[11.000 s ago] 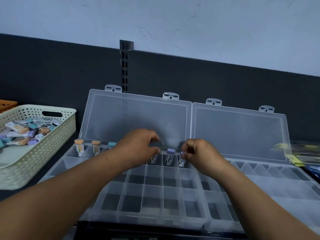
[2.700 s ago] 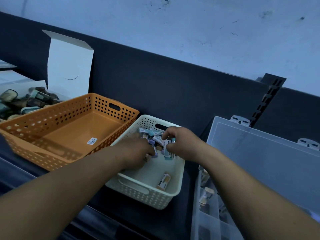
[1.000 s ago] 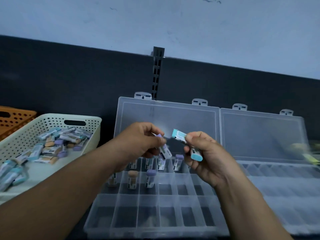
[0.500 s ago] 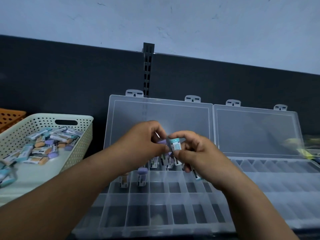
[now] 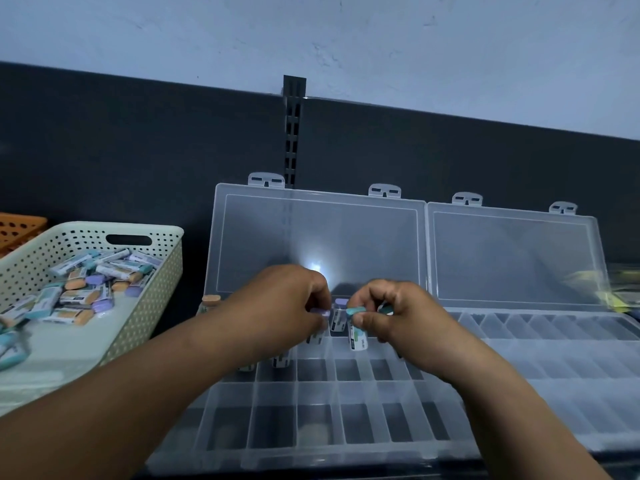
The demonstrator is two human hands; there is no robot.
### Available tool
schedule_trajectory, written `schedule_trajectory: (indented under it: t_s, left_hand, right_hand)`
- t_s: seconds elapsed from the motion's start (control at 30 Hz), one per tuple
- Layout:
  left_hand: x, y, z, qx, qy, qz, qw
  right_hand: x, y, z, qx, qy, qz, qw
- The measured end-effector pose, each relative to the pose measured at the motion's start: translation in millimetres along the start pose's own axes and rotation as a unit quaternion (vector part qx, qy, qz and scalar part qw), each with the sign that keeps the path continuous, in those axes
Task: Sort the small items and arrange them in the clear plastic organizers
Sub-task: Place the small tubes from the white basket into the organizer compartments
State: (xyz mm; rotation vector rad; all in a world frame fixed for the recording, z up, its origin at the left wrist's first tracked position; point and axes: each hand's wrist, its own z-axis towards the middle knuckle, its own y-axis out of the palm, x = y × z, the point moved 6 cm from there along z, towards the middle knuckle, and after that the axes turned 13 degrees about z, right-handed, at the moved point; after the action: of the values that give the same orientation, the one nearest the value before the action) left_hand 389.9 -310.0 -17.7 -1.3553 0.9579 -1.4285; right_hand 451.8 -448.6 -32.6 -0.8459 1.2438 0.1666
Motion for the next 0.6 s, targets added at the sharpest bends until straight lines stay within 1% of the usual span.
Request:
schedule_trajectory:
  t_s: [0.23,0.43,0.6]
  left_hand:
    - [-2.8,2.9,-2.3,-0.004,0.003,0.02,1.0]
    - [-8.4,24.6,-1.3,-0.027,0.001,0.046,0.999]
    - [-11.5,30.7,-0.5,-0.001,0.009,0.085,0.996]
  right_hand:
    - [2.6,-0.3,2.4,0.009,0.001,-0.061,0.998]
    - [11.2,10.1,4.0,0.013,0.001,-0.149,0.989]
    - [18.1,16.3,2.9,0.0,0.012,-0.151,0.988]
